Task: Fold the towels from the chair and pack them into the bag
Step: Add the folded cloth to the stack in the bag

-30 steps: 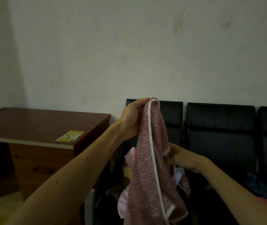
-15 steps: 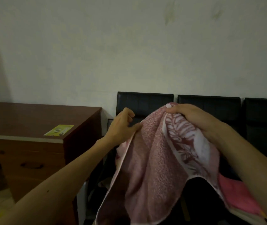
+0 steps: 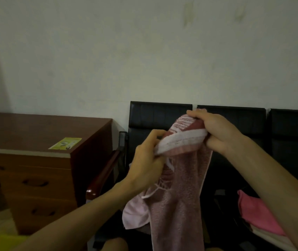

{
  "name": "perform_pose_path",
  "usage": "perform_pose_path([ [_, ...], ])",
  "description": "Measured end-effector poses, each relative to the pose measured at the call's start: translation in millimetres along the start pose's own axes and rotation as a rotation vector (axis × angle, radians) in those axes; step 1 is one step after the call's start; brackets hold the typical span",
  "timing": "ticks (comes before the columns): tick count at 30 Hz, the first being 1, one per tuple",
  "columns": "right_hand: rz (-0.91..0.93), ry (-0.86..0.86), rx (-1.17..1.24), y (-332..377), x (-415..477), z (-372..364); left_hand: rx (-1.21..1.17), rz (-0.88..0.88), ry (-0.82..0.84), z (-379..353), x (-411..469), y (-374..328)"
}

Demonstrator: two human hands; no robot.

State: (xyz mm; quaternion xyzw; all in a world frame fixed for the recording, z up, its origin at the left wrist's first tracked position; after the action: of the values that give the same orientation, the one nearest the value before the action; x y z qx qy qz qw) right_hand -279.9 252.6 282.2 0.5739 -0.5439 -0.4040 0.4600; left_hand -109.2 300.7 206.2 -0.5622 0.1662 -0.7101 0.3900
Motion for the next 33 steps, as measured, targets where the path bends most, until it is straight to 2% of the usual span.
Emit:
perform_pose_path([
  [3, -0.02, -0.022, -0.074, -5, -2, 7, -0.047, 0.023, -0.109, 16, 17, -5],
  [7, -0.026, -0.07, -0.288, -19, 2, 19, -0.015, 0.045, -0.09, 25, 44, -25],
  [13, 0.197, -0.03, -0.714, -16, -11, 32, 0.062, 0.016, -0.046, 21, 70, -41],
  [15, 0.268, 0.031, -0.784, -14, -21, 30, 0.085, 0.046, -0.043, 18, 76, -43],
  [19, 0.322, 0.182, -0.765, -16, -35, 20, 0.151, 0.11, 0.007, 10, 82, -42],
  [24, 0.488, -0.012, -0.998, -31, -24, 22, 0.163, 0.192, 0.098, 5, 84, -39],
  [33, 0.561, -0.123, -0.993, -30, -2, 56, 0.108, 0.309, 0.357, 28, 75, -30],
])
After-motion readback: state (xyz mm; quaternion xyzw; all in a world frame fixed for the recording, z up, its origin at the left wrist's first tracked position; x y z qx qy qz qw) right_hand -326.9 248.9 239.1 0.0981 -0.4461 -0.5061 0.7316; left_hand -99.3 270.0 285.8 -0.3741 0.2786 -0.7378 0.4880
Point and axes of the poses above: each hand's wrist, its own x-axis towards the middle knuckle, its own z-axis out of the back of the hand, y = z × x, the point moved 2 cm from there along x, towards the middle knuckle
